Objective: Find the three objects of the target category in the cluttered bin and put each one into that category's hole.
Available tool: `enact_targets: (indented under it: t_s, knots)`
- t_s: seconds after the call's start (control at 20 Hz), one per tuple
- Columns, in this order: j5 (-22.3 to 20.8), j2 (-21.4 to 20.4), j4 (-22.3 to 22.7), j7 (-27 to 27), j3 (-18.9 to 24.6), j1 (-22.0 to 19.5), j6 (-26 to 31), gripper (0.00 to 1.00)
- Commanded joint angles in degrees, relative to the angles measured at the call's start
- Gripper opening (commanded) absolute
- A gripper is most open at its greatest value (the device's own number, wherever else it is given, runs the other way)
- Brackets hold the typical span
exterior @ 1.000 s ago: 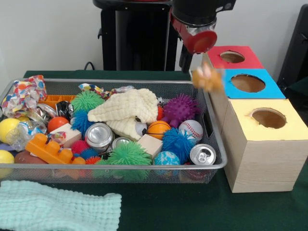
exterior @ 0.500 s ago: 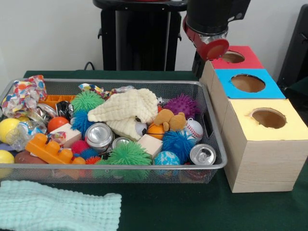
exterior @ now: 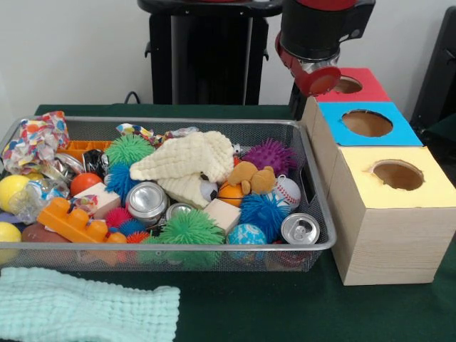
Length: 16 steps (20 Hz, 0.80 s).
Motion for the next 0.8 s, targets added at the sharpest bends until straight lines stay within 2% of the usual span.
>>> enact_targets:
  t_s: [0.05,0.3,0.45,0.8]
  knots:
    - [-1.42,5.27,-0.21,3.69,5.81,-3.33,-4.78,0.0]
    - [-3.32,8.31,-5.05,1.55,5.49,-5.05,-5.11,0.0]
    - [-3.94,10.1,-6.39,0.78,6.06,-5.97,-6.95,0.0]
    - [-3.7,11.61,-6.16,1.49,6.81,-6.03,-10.14,0.0]
